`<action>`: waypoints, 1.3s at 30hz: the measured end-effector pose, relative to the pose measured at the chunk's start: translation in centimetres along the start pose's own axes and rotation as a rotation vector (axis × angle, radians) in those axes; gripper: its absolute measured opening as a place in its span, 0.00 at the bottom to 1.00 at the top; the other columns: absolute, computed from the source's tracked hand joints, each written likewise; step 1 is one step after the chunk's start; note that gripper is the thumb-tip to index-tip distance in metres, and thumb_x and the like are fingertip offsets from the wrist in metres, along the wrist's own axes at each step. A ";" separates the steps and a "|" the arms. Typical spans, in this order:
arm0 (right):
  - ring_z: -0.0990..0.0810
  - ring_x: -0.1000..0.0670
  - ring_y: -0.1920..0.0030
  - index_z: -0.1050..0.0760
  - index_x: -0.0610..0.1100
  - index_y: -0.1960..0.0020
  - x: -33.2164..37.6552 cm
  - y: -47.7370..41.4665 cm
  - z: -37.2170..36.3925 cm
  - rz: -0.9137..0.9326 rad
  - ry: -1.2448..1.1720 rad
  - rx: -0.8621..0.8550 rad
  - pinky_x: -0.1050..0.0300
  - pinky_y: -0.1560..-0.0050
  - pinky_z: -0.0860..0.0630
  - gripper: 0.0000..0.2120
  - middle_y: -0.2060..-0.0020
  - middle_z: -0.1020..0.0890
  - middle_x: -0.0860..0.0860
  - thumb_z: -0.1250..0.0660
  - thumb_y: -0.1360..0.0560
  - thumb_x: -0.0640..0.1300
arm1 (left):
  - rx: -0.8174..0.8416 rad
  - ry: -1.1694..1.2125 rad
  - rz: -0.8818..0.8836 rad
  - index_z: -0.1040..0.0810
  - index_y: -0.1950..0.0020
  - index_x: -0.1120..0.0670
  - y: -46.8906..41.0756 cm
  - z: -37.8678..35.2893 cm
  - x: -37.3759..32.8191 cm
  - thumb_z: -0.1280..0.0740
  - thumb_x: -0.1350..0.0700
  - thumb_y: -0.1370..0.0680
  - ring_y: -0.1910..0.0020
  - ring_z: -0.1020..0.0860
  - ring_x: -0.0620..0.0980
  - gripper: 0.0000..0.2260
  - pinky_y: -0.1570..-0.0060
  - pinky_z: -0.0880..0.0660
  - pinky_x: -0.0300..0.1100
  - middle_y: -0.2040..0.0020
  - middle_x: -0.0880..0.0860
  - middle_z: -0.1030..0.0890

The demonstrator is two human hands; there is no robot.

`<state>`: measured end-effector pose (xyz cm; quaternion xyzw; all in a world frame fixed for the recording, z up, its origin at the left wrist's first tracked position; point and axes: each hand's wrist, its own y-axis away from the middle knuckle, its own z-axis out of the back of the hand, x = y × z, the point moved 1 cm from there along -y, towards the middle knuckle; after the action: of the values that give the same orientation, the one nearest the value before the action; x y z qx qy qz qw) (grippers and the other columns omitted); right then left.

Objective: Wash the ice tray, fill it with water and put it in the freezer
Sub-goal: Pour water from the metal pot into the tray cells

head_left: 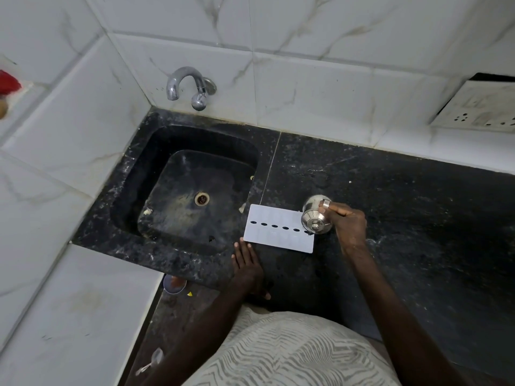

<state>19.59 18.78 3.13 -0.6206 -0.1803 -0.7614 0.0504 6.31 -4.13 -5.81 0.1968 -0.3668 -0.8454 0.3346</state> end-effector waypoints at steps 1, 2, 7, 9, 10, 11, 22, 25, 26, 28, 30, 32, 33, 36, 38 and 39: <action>0.13 0.51 0.55 0.14 0.38 0.48 0.0 -0.1 -0.1 -0.019 -0.004 -0.008 0.56 0.51 0.17 0.11 0.54 0.12 0.47 0.22 0.30 0.33 | -0.004 -0.003 -0.001 0.71 0.22 0.70 0.0 0.0 0.0 0.17 0.36 0.39 0.24 0.73 0.73 0.75 0.21 0.61 0.67 0.24 0.73 0.74; 0.13 0.50 0.54 0.13 0.38 0.48 0.1 -0.3 -0.1 -0.036 -0.012 -0.010 0.55 0.50 0.17 0.10 0.54 0.12 0.47 0.22 0.29 0.33 | -0.004 -0.006 0.003 0.70 0.22 0.70 0.1 0.0 -0.1 0.17 0.36 0.39 0.23 0.73 0.73 0.75 0.21 0.61 0.67 0.24 0.73 0.74; 0.13 0.45 0.50 0.13 0.37 0.48 0.4 -0.1 -1.0 -0.056 -0.034 0.010 0.51 0.46 0.17 0.10 0.52 0.12 0.46 0.22 0.29 0.33 | -0.002 -0.011 0.019 0.70 0.22 0.70 0.2 0.1 -0.2 0.17 0.36 0.38 0.23 0.72 0.73 0.75 0.21 0.61 0.67 0.24 0.73 0.74; 0.13 0.45 0.50 0.14 0.36 0.47 0.6 0.2 -1.5 -0.041 -0.025 0.034 0.51 0.46 0.16 0.10 0.52 0.12 0.46 0.22 0.29 0.32 | 0.011 -0.007 0.019 0.71 0.22 0.70 0.2 0.2 -0.2 0.17 0.37 0.38 0.24 0.73 0.73 0.75 0.21 0.61 0.67 0.25 0.73 0.75; 0.13 0.46 0.50 0.14 0.36 0.47 0.7 0.3 -1.7 -0.030 -0.021 0.045 0.52 0.46 0.17 0.11 0.52 0.12 0.47 0.22 0.29 0.32 | 0.018 -0.004 0.017 0.71 0.22 0.70 0.2 0.2 -0.2 0.17 0.37 0.38 0.24 0.73 0.73 0.75 0.21 0.61 0.67 0.25 0.73 0.75; 0.13 0.46 0.50 0.14 0.36 0.47 0.8 0.4 -2.0 -0.016 -0.013 0.053 0.53 0.46 0.17 0.11 0.53 0.12 0.48 0.22 0.29 0.32 | 0.021 -0.004 0.016 0.71 0.22 0.69 0.2 0.3 -0.2 0.17 0.38 0.37 0.24 0.74 0.72 0.74 0.21 0.61 0.67 0.25 0.73 0.75; 0.13 0.51 0.50 0.14 0.36 0.47 0.7 0.6 -2.7 0.087 0.034 0.092 0.54 0.45 0.18 0.12 0.53 0.12 0.48 0.21 0.31 0.31 | 0.005 -0.003 -0.007 0.70 0.22 0.70 0.5 0.5 -0.2 0.17 0.37 0.37 0.23 0.72 0.73 0.74 0.21 0.63 0.66 0.24 0.74 0.73; 0.13 0.47 0.48 0.14 0.37 0.48 0.7 0.7 -2.6 0.089 0.038 0.094 0.50 0.43 0.17 0.12 0.52 0.12 0.47 0.21 0.31 0.32 | 0.009 -0.002 -0.009 0.70 0.22 0.70 0.6 0.6 -0.2 0.17 0.37 0.38 0.23 0.72 0.73 0.74 0.22 0.63 0.66 0.24 0.74 0.73; 0.13 0.47 0.48 0.14 0.36 0.48 0.7 0.7 -2.6 0.095 0.042 0.091 0.49 0.42 0.17 0.12 0.52 0.12 0.46 0.21 0.31 0.32 | 0.014 -0.002 -0.009 0.70 0.22 0.70 0.6 0.6 -0.2 0.17 0.37 0.37 0.23 0.72 0.73 0.74 0.22 0.63 0.66 0.24 0.74 0.74; 0.13 0.47 0.48 0.14 0.36 0.48 0.7 0.6 -2.6 0.099 0.046 0.086 0.46 0.42 0.17 0.12 0.52 0.12 0.46 0.21 0.31 0.32 | 0.019 0.007 -0.009 0.71 0.22 0.70 0.7 0.7 -0.1 0.17 0.38 0.37 0.23 0.72 0.73 0.74 0.22 0.63 0.66 0.24 0.74 0.74; 0.13 0.47 0.49 0.13 0.37 0.48 0.7 0.6 -2.5 0.101 0.054 0.082 0.45 0.42 0.17 0.12 0.52 0.12 0.46 0.21 0.31 0.32 | 0.020 0.011 -0.010 0.71 0.22 0.70 0.6 0.7 -0.1 0.17 0.38 0.37 0.23 0.72 0.73 0.74 0.22 0.63 0.66 0.24 0.74 0.74; 0.13 0.48 0.49 0.13 0.37 0.48 0.7 0.6 -2.5 0.098 0.055 0.079 0.45 0.42 0.17 0.12 0.52 0.12 0.46 0.21 0.31 0.32 | 0.025 0.012 -0.009 0.71 0.22 0.70 0.7 0.8 -0.3 0.17 0.38 0.37 0.24 0.73 0.73 0.74 0.22 0.63 0.66 0.25 0.74 0.74; 0.13 0.48 0.49 0.13 0.37 0.48 0.7 0.6 -2.5 0.092 0.053 0.079 0.44 0.42 0.17 0.12 0.52 0.12 0.47 0.20 0.31 0.33 | 0.026 0.016 -0.007 0.71 0.22 0.70 0.7 0.7 -0.3 0.17 0.38 0.37 0.24 0.73 0.73 0.74 0.22 0.63 0.66 0.26 0.73 0.75; 0.13 0.49 0.48 0.13 0.38 0.48 0.8 0.6 -2.5 0.078 0.048 0.085 0.45 0.42 0.17 0.12 0.51 0.12 0.48 0.20 0.31 0.33 | 0.014 0.025 0.001 0.71 0.23 0.70 0.7 0.7 -0.3 0.16 0.38 0.38 0.26 0.76 0.71 0.74 0.22 0.63 0.66 0.29 0.71 0.78; 0.13 0.49 0.48 0.13 0.38 0.48 1.0 0.7 -2.5 0.075 0.040 0.086 0.46 0.42 0.17 0.12 0.52 0.12 0.48 0.20 0.31 0.33 | 0.011 0.017 0.003 0.71 0.22 0.70 0.7 0.6 -0.3 0.16 0.38 0.38 0.25 0.75 0.71 0.75 0.22 0.62 0.67 0.26 0.72 0.76; 0.13 0.49 0.48 0.13 0.38 0.48 1.1 0.7 -2.5 0.077 0.039 0.086 0.47 0.42 0.17 0.12 0.52 0.12 0.47 0.21 0.31 0.33 | 0.012 0.014 0.002 0.70 0.22 0.70 0.8 0.6 -0.4 0.16 0.38 0.38 0.24 0.73 0.72 0.75 0.22 0.62 0.67 0.25 0.73 0.75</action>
<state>17.24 17.47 3.90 -0.6096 -0.1878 -0.7623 0.1100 6.53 -3.99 -4.73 0.2044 -0.3696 -0.8414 0.3371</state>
